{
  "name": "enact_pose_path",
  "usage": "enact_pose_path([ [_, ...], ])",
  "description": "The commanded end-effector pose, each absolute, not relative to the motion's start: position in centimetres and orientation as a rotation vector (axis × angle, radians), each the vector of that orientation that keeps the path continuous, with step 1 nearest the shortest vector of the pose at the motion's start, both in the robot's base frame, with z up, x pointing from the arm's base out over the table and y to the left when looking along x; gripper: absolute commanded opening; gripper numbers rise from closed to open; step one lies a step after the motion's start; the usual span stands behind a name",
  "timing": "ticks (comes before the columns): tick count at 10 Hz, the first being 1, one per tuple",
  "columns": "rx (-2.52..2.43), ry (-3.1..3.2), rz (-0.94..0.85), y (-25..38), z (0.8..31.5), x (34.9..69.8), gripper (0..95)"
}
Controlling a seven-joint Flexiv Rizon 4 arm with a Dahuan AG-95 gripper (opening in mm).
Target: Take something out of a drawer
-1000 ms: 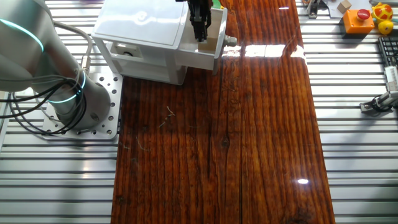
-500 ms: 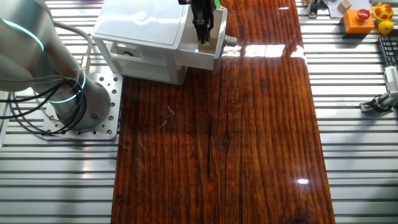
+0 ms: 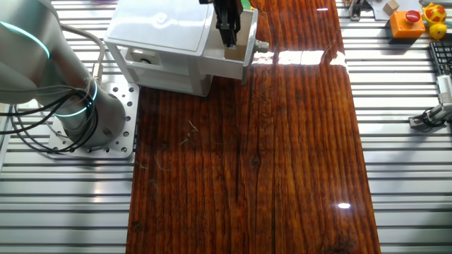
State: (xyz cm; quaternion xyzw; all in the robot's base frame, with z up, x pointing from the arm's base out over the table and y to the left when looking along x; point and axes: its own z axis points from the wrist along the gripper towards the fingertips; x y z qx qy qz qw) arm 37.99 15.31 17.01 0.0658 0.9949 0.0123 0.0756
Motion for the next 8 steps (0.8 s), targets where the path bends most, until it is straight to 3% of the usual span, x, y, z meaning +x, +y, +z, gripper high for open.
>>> enact_pose_path([
  [1,0.183,2.99,0.04,14.6,18.8,37.1,0.0],
  [8,0.103,3.013,0.046,12.5,22.5,35.7,0.0],
])
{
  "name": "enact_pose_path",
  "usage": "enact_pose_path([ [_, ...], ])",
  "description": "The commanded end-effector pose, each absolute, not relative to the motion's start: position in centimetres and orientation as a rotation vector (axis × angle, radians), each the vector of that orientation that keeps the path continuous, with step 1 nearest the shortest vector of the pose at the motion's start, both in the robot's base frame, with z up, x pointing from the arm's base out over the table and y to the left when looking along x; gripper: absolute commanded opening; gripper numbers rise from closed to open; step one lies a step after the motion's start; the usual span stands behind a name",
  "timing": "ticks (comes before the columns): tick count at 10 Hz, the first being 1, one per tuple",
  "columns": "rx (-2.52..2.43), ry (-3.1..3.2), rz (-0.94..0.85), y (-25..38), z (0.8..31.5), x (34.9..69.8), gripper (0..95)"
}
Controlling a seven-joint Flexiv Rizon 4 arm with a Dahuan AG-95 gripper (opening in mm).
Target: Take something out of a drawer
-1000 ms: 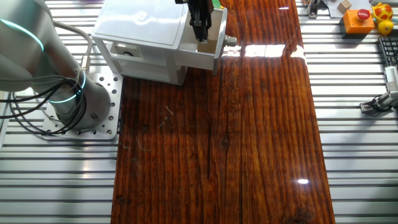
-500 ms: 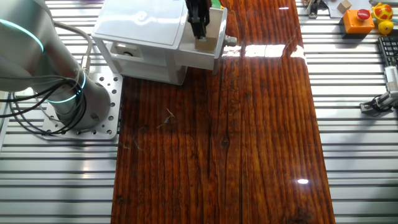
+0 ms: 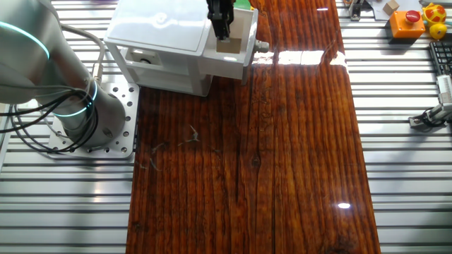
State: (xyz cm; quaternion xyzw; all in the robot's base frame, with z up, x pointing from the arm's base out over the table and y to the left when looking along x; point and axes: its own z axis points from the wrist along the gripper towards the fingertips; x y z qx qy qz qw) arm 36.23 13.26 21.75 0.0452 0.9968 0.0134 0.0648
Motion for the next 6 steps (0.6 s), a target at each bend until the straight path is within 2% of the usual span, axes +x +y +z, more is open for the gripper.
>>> enact_pose_path([
  [1,0.084,3.015,0.045,12.0,23.0,35.5,0.0],
  [6,0.05,3.108,0.054,9.2,27.9,35.2,0.0],
])
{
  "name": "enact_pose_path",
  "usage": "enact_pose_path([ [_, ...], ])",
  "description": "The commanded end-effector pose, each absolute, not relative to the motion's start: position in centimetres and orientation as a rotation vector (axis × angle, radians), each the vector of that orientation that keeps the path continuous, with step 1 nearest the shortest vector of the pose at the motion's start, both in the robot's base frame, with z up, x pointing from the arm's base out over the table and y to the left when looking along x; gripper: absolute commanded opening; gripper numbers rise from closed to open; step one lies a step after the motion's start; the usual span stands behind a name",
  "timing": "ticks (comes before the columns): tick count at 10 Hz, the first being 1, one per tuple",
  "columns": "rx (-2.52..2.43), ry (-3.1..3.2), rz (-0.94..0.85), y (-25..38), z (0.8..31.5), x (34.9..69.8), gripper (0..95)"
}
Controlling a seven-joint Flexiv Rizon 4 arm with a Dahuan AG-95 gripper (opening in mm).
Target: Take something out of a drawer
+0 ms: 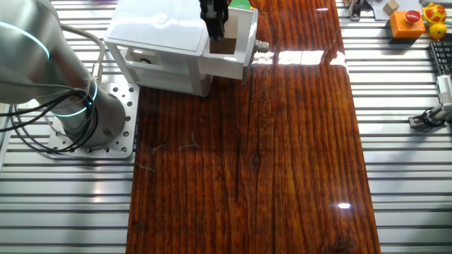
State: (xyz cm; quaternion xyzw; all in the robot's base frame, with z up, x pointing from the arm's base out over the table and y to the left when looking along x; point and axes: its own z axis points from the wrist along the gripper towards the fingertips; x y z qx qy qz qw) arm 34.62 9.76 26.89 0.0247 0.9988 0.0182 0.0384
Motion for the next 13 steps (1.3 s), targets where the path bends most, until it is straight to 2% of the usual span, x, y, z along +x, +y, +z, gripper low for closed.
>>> enact_pose_path([
  [1,0.0,3.149,0.058,8.2,29.6,35.4,0.0],
  [2,-0.039,3.165,0.058,7.8,30.1,35.6,0.0],
  [4,-0.403,3.192,0.142,4.2,30.0,38.6,0.0],
  [7,-0.487,3.21,0.137,2.0,24.8,42.5,0.0],
  [13,-0.783,3.136,0.137,1.5,16.9,45.8,0.0],
])
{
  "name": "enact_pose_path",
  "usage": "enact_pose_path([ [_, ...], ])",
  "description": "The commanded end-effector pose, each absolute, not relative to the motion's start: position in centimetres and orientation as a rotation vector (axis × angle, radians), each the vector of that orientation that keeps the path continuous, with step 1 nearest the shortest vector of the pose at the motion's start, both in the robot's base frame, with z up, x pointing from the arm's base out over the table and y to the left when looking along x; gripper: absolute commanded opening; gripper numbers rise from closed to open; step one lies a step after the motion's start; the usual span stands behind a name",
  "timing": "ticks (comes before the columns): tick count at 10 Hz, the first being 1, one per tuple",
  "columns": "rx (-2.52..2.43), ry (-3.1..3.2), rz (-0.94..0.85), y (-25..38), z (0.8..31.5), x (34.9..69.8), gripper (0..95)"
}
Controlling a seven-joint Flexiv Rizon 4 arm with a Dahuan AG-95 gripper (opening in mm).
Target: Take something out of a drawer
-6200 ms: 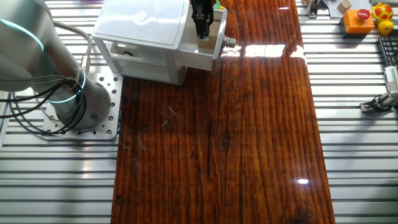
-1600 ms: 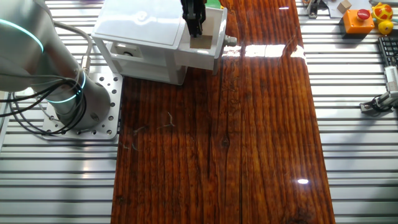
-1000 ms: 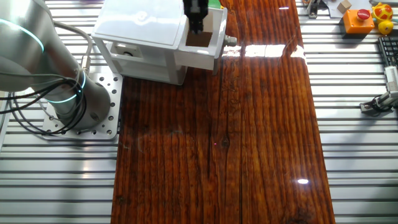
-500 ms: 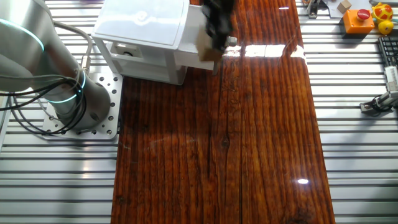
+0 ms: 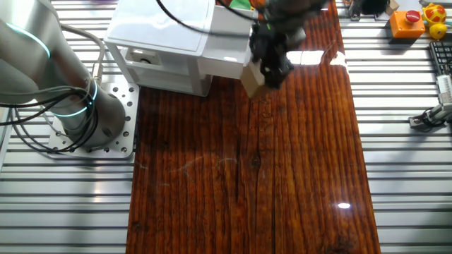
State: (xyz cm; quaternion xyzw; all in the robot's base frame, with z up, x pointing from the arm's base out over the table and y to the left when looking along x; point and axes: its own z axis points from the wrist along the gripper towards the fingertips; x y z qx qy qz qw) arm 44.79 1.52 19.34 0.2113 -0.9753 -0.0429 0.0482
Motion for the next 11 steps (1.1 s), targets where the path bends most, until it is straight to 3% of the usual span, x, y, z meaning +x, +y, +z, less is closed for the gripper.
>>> enact_pose_path([
  [1,0.735,-2.95,-0.112,2.0,16.3,46.0,0.0],
  [11,0.681,-2.972,-0.071,1.5,15.3,44.4,0.0],
])
